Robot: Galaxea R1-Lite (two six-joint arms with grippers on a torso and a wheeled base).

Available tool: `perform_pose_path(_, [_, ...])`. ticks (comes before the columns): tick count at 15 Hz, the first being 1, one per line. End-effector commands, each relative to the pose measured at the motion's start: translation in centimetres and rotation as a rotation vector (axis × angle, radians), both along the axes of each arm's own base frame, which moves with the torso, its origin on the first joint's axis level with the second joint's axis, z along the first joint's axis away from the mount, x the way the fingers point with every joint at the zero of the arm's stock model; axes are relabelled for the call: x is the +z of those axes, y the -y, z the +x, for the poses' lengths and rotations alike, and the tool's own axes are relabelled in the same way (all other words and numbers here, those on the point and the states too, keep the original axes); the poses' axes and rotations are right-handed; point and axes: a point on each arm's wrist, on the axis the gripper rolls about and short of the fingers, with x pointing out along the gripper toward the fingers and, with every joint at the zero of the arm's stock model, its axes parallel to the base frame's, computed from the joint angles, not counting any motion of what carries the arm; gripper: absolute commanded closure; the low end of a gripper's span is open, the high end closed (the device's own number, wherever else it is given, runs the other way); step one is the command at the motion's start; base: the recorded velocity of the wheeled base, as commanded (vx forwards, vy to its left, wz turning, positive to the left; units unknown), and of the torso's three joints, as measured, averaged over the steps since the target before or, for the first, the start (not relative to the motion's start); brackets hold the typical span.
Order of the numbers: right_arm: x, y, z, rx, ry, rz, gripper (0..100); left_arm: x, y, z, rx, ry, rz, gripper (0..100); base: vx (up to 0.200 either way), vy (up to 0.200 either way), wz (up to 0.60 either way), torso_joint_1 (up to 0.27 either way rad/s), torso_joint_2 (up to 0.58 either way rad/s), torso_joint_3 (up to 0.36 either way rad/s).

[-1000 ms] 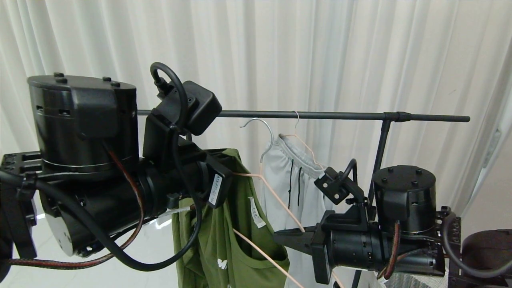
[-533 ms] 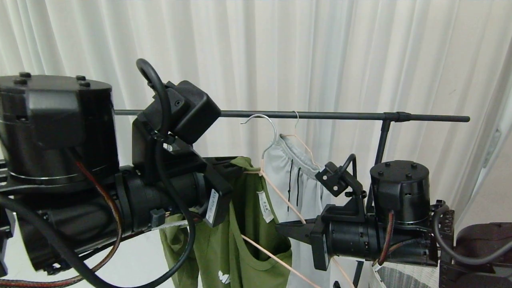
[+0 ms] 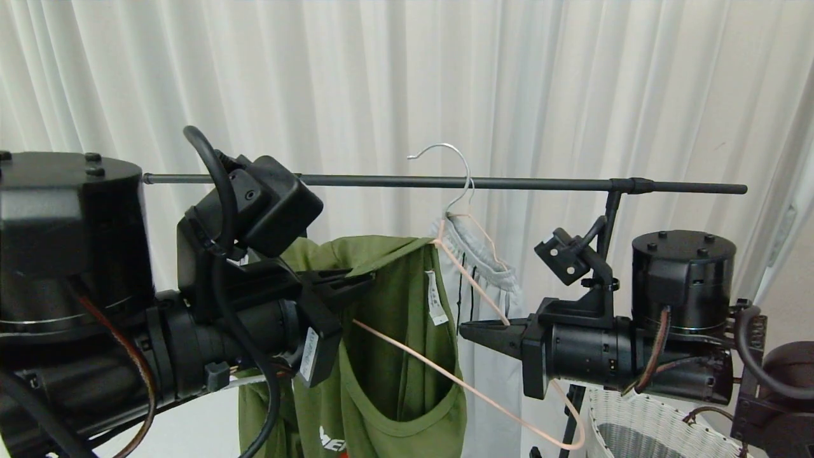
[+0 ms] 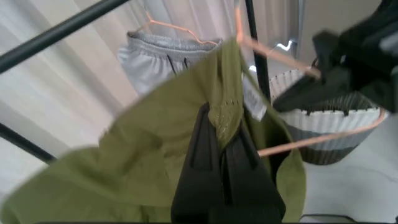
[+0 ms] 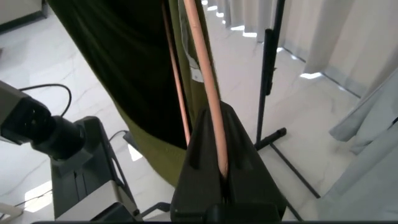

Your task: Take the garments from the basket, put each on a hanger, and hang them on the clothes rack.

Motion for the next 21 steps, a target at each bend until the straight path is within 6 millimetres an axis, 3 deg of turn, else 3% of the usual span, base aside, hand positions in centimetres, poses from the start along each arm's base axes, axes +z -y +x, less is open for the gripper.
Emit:
perform_pose_path(1, [1.1,0.7,-0.3,-0.010,0.029,0.029,100,-0.4,-0.2,-0.2,0.002,0.004,-0.005,100,0.000,0.000,0.00,0.000,0.00,0.000])
perform_pose_path(6, [1.9,1.0,-0.6,-0.010,0.059,0.043,100,-1.5,0.2,0.2,-0.012,0.048,0.011,100,0.000,0.000,0.00,0.000,0.00,0.000])
perform_pose_path(7, [2.0,1.1,-0.7,-0.010,0.065,0.047,100,-1.5,0.2,0.2,-0.012,0.048,0.011,0,0.000,0.000,0.00,0.000,0.00,0.000])
perform_pose_path(12, [2.8,1.9,-1.1,-0.021,0.086,0.068,100,-1.9,-0.4,-0.4,-0.013,0.063,-0.002,0,0.000,0.000,0.00,0.000,0.00,0.000])
perform_pose_path(17, [1.9,4.1,0.2,-0.100,0.125,0.008,100,-1.7,-3.0,-0.7,0.051,0.195,0.046,0,0.000,0.000,0.00,0.000,0.00,0.000])
perform_pose_path(20, [1.9,4.2,0.1,-0.093,0.141,-0.015,100,-0.9,-2.5,0.0,0.040,0.262,0.101,0,0.000,0.000,0.00,0.000,0.00,0.000])
perform_pose_path(21, [2.0,4.3,-0.1,-0.084,0.153,-0.038,100,-0.3,-2.0,1.2,0.049,0.305,0.141,0,0.000,0.000,0.00,0.000,0.00,0.000])
